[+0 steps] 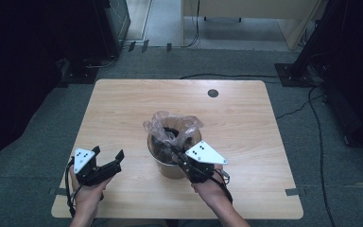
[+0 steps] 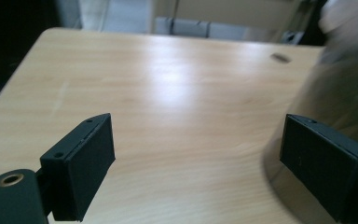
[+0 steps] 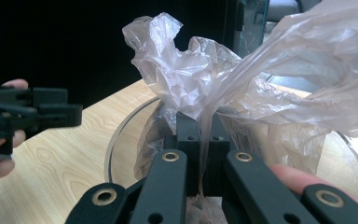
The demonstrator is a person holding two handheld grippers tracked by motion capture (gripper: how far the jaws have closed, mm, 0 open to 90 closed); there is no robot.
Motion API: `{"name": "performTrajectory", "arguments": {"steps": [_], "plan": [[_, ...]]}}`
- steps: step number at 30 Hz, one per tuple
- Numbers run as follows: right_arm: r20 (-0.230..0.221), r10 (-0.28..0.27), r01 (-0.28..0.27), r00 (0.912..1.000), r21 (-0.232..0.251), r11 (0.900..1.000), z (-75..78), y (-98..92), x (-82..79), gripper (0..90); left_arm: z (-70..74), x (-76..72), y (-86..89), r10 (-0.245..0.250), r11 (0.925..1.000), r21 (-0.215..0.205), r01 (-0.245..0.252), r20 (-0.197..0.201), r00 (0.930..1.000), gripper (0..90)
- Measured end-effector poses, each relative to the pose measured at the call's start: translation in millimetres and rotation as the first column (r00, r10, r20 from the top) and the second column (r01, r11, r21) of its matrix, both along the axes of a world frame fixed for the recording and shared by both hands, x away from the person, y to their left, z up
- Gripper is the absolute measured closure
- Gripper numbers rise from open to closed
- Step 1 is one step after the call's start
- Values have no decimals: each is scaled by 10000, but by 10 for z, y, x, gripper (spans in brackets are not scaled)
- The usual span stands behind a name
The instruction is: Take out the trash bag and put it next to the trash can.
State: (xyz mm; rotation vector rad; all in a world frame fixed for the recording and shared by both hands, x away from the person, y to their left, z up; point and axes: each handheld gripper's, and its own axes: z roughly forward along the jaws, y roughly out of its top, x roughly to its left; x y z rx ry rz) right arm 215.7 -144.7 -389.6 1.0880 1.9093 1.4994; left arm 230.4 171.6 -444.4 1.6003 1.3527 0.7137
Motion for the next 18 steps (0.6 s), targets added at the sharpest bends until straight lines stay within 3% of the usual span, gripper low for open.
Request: {"name": "performTrajectory", "arguments": {"steps": [6,11,18], "plan": [[113,-91,91,9999,37,10000,8,-11,-4,897,-303,-33,191,382,9921,1224,-265,-940,9948,101],[168,-154,153,9997,98,9998,12,-16,-8,898,-548,-96,346,638,9665,2557,-205,-1621,9847,104],[536,-382,374,9978,169,9992,29,4,-12,899,-697,-108,438,455,9692,2458,148,-2378,9702,104]]}}
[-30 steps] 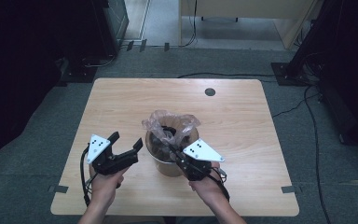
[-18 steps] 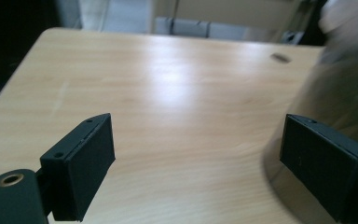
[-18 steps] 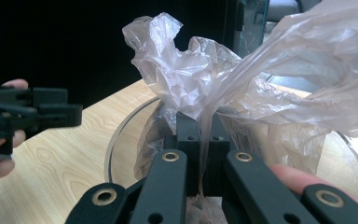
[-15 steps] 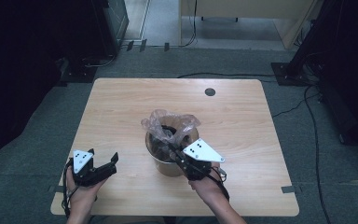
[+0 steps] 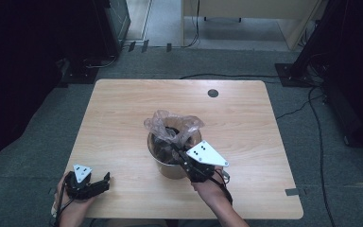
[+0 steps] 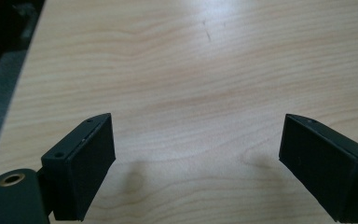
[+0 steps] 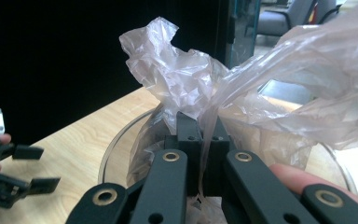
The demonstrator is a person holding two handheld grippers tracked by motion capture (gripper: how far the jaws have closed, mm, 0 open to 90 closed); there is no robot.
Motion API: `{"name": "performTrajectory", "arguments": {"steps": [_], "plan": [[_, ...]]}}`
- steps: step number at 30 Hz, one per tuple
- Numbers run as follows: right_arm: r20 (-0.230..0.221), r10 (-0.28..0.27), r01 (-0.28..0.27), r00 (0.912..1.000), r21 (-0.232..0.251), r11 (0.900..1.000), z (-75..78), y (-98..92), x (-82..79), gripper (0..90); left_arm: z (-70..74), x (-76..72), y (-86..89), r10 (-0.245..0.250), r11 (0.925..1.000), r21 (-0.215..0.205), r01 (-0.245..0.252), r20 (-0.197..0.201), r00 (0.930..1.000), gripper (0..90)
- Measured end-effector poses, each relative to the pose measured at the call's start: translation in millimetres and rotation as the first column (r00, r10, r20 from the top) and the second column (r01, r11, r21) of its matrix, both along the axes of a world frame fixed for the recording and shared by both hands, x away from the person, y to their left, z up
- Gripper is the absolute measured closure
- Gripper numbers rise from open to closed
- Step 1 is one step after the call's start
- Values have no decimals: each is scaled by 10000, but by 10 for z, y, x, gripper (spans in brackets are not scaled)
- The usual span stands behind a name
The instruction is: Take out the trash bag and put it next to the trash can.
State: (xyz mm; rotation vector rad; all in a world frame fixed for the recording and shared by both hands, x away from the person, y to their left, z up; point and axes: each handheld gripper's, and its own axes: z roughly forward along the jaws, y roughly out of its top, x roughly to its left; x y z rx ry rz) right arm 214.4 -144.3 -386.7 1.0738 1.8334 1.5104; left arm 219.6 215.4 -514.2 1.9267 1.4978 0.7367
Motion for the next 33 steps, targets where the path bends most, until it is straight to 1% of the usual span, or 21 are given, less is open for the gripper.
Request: {"name": "performTrajectory", "arguments": {"steps": [1,2,3,4,6,7,9,10,13,18,19,20,22,23,24,25,27,31,33], "plan": [[163,-120,119,9998,28,9999,7,5,-8,899,-18,1,1,-35,10000,38,35,-142,9999,105],[163,-120,119,9998,28,9999,7,5,-8,899,-30,-2,8,-59,9999,-113,58,-66,10000,105],[362,-204,202,9991,38,9998,18,6,-19,899,-35,-5,22,8,9997,-236,-9,-74,10000,104],[362,-204,202,9991,38,9998,18,6,-19,899,-35,-5,22,8,9997,-236,-9,-74,10000,104],[555,-291,288,9980,53,9996,32,4,-24,900,-41,-8,31,21,9996,-284,-22,-44,10000,104],[740,-359,354,9966,80,9993,48,-5,-27,900,-46,-8,35,31,9993,-377,-32,-28,10000,104],[806,-385,377,9960,119,9992,56,-11,-27,900,-47,-5,43,80,9986,-514,-86,-123,9999,104],[951,-442,425,9945,200,9989,74,-22,-27,900,-49,3,58,137,9976,-676,-150,-198,9997,104],[1052,-478,456,9933,232,9987,92,-27,-27,900,-50,3,58,179,9975,-673,-192,-196,9996,105],[1376,-579,542,9888,301,9981,154,-33,-28,900,-50,3,58,182,9975,-676,-195,-195,9996,105],[1508,-583,551,9868,257,9982,186,-30,-23,900,-49,5,56,287,9973,-673,-300,-208,9994,104],[1508,-583,551,9868,257,9982,186,-30,-23,900,-49,5,56,287,9973,-673,-300,-208,9994,104],[1751,-665,644,9823,180,9978,231,-28,-7,900,-49,15,57,425,9968,-663,-438,-209,9989,104],[1751,-665,644,9823,180,9978,231,-28,-7,900,-49,15,57,425,9968,-663,-438,-209,9989,104],[1925,-720,698,9786,183,9974,266,-28,4,899,-48,16,57,443,9968,-663,-457,-214,9988,104],[1925,-720,698,9786,183,9974,266,-28,4,899,-48,16,58,440,9968,-660,-454,-221,9988,104],[2232,-790,767,9716,191,9969,328,-29,19,900,-48,16,58,438,9968,-657,-452,-225,9988,104],[2566,-887,862,9625,208,9961,425,-36,41,900,-48,19,58,462,9967,-665,-476,-219,9987,104],[2617,-911,883,9608,226,9958,451,-41,46,899,-48,19,58,465,9966,-667,-479,-219,9987,104]]}}
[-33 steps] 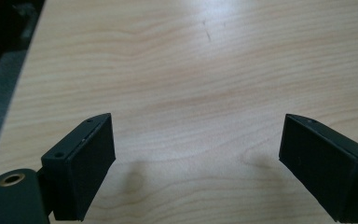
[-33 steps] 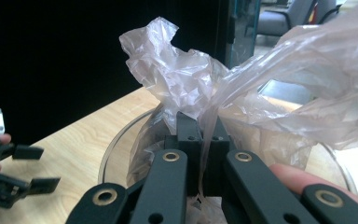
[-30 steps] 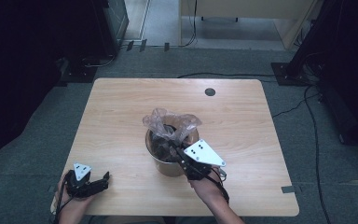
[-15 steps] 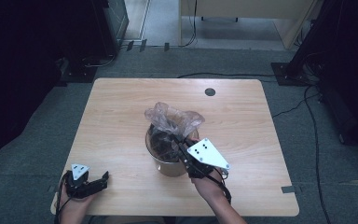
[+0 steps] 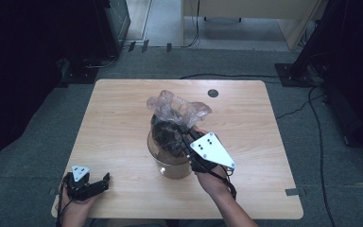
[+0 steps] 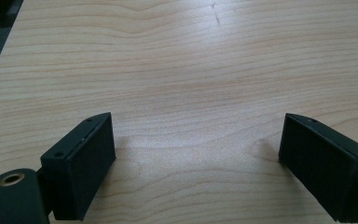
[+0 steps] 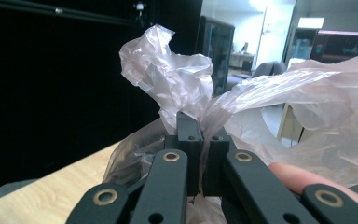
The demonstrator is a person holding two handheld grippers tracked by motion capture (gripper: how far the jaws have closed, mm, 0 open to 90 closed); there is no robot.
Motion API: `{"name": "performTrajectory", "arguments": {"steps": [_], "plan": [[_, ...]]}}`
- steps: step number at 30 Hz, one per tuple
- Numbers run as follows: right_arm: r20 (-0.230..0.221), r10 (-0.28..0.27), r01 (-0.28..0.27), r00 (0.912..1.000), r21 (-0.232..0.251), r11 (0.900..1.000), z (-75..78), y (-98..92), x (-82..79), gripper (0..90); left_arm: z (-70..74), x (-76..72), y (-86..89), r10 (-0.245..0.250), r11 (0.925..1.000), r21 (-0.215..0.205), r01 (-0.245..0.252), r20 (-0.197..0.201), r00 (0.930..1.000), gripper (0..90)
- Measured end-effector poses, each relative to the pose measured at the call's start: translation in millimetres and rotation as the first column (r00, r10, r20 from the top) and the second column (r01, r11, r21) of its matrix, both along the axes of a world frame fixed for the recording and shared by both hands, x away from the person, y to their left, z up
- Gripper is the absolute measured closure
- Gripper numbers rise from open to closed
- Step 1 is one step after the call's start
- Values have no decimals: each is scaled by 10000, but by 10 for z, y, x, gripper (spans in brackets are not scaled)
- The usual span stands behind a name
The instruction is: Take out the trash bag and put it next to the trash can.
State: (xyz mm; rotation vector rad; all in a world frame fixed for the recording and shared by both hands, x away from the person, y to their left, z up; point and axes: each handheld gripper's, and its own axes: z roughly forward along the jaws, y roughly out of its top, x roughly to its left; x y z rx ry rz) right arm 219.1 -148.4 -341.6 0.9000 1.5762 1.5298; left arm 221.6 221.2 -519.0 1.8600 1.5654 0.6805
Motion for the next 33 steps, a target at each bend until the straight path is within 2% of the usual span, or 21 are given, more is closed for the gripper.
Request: {"name": "performTrajectory", "arguments": {"steps": [6,16,25,28,33], "plan": [[465,-318,316,9984,50,9995,168,-81,60,900,0,0,0,-2,10000,-2,2,-3,10000,104],[659,-931,940,9935,-99,9955,282,-268,231,900,0,1,0,4,10000,-2,-4,0,10000,104],[837,-1661,1669,9825,-25,9860,379,-474,366,900,0,1,0,2,10000,-2,-2,0,10000,104],[881,-2002,2003,9758,70,9797,409,-570,420,900,0,1,0,6,10000,-4,-6,1,10000,104],[846,-2375,2389,9677,-69,9710,388,-643,506,899,0,1,1,2,10000,-3,-2,-2,10000,104]]}}
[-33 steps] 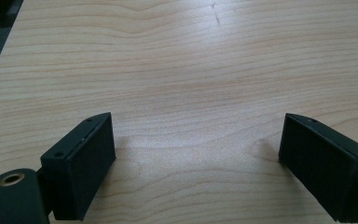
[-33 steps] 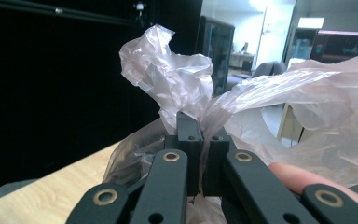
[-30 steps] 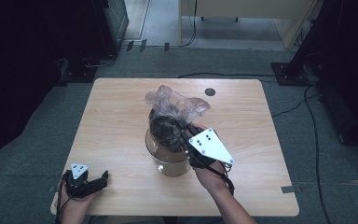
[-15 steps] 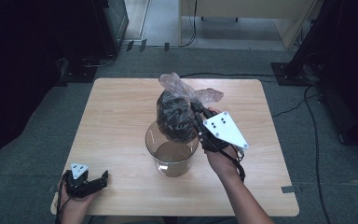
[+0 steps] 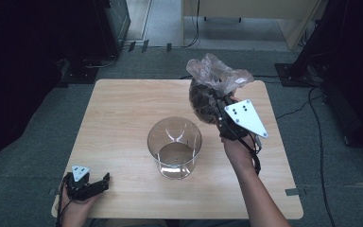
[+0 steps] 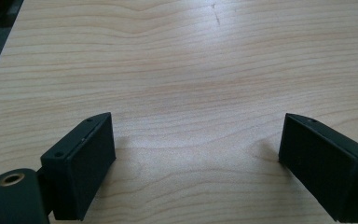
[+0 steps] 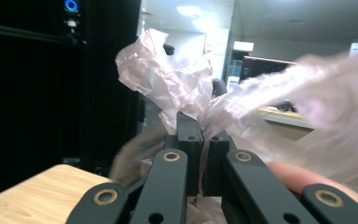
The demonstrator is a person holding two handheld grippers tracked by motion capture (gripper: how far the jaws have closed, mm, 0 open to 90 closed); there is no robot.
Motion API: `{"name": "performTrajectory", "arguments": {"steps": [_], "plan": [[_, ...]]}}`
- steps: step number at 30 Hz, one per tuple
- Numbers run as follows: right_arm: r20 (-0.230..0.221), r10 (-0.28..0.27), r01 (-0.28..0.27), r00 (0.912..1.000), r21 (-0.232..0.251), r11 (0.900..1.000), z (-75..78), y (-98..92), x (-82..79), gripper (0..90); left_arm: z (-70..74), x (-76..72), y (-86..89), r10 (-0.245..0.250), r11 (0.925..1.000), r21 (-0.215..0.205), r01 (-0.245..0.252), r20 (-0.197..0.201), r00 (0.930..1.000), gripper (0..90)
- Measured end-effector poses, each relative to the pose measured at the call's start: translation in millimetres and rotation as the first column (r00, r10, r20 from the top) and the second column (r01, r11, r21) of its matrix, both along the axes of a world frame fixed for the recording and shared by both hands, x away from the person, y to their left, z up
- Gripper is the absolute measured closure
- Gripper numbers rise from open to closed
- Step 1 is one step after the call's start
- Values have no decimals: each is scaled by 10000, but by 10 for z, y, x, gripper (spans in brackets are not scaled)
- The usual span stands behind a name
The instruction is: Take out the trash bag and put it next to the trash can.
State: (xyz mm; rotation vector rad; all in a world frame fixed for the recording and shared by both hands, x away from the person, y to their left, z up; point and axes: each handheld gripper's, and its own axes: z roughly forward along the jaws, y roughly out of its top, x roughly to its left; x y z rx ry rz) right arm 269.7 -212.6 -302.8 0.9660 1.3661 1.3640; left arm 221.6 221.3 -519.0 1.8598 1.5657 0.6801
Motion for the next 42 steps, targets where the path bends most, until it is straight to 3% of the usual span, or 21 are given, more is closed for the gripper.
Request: {"name": "performTrajectory", "arguments": {"steps": [7,14,15,19,22,24,27,33,37,38,42], "plan": [[-520,-279,270,9983,-168,9995,-193,-17,167,900,-1,0,-1,8,10000,-2,-8,14,10000,105],[-1346,-365,292,9902,-563,9980,-562,15,461,900,-1,0,0,0,10000,2,0,9,10000,104],[-1680,-293,218,9854,-462,9987,-653,27,556,900,-1,0,0,2,10000,2,-2,8,10000,104],[-1956,-189,117,9805,-378,9992,-767,68,681,900,-1,1,0,0,10000,8,0,12,10000,104],[-2180,276,-318,9756,-158,9994,-859,117,774,898,-1,0,0,2,10000,1,-2,10,10000,104],[-2245,602,-678,9726,-264,9973,-922,149,804,890,-1,0,1,1,10000,4,-1,10,10000,105],[-2494,822,-931,9649,-323,9951,-1024,156,816,871,-1,0,0,2,10000,-1,-2,7,10000,104],[-3116,1071,-1063,9442,194,9941,-1197,61,788,797,-1,3,1,12,10000,-1,-12,16,10000,105],[-3207,1384,-1233,9370,670,9901,-1219,-7,748,676,-1,3,1,11,10000,0,-11,14,10000,104],[-3191,1569,-1373,9346,832,9870,-1219,-29,734,647,-1,3,1,12,10000,0,-12,15,10000,105],[-3313,2567,-2179,9079,1502,9644,-1234,-114,686,551,-1,4,1,26,10000,-2,-26,17,10000,104]]}}
